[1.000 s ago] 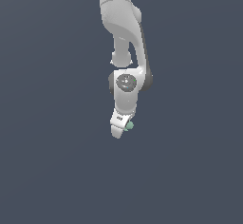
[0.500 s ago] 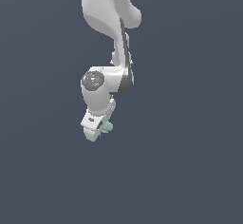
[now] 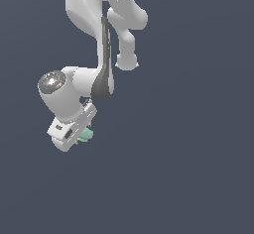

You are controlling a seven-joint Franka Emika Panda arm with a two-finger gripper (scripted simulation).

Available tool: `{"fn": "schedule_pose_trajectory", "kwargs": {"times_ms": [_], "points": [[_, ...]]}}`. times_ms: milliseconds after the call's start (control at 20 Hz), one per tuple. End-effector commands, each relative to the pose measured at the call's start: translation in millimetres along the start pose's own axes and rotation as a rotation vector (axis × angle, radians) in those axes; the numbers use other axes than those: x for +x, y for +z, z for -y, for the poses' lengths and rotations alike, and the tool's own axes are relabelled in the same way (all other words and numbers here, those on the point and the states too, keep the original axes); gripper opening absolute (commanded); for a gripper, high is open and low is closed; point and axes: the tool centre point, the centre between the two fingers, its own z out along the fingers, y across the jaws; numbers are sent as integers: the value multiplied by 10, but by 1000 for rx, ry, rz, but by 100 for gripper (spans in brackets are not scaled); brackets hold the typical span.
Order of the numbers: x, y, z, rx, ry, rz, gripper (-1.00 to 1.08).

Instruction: Pick up the object and move it to a goal position.

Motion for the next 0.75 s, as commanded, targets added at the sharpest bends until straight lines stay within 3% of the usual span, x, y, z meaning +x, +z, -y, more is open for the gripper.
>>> {"fn": "schedule_pose_trajectory", "kwargs": {"times_ms": [0,700], "points": [[-133,-54,-121,1,-2,0,-100],[-397,-156,-378,0,-2,1,-100]]}}
